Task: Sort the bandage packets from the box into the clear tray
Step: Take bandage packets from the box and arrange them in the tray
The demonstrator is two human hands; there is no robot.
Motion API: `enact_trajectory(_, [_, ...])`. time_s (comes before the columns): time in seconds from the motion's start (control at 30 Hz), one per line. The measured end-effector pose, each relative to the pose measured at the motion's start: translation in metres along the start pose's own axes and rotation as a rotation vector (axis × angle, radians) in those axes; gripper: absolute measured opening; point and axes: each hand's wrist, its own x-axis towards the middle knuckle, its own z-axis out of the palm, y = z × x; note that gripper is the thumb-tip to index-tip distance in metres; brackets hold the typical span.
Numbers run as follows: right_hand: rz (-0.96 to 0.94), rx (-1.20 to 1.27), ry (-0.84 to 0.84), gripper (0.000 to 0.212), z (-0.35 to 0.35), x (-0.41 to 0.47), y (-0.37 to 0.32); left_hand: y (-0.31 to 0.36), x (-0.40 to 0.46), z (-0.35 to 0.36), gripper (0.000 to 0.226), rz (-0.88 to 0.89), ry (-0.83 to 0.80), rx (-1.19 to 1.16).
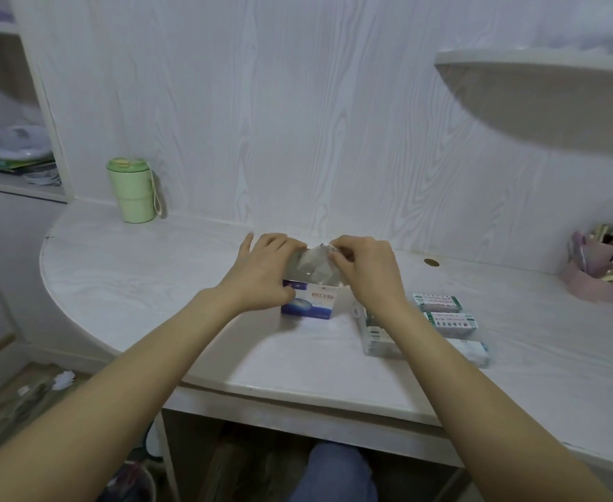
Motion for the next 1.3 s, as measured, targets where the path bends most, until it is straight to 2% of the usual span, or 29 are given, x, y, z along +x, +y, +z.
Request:
enact_trajectory(0.13, [0.032,-0.005,-0.057,0.017,0.004,0.012,0.003,-0.002,0.016,-0.002,0.070,-0.074,-0.099,-0.039])
enact_trajectory(0.27, [0.065,0.076,-0.004,0.018,0.008,0.024,0.006,-0.008,0.031,0.000,0.068,-0.107,-0.172,-0.089])
enact_trajectory(0.47, [0.050,0.200,-0.006,0.014,0.005,0.035,0.011,-0.007,0.046,-0.005,0.090,-0.053,-0.015,-0.104])
enact_trajectory(0.63, [0.014,0.367,0.067,0.015,-0.006,0.036,0.013,0.000,0.063,-0.006,0.053,0.066,0.093,-0.150])
enact_trajectory(0.77, [0.125,0.612,0.084,0.015,-0.017,0.037,0.015,0.014,0.070,-0.017,0.030,0.123,0.094,-0.318])
enact_trajectory(0.87, [0.211,0.795,0.088,0.014,-0.030,0.033,0.017,0.035,0.068,-0.026,0.025,0.095,0.065,-0.330])
enact_trajectory(0.97, [0.222,0.769,0.057,0.008,-0.044,0.023,0.021,0.055,0.060,-0.026,0.022,0.106,0.092,-0.398])
enact_trajectory(1.13, [0.321,0.715,0.047,0.015,-0.065,-0.006,0.037,0.091,0.041,-0.018,0.007,0.051,-0.052,-0.904])
enact_trajectory(1.3, [0.477,0.836,-0.004,0.003,-0.078,-0.026,0.056,0.113,0.031,0.002,0.010,-0.055,-0.085,-1.098])
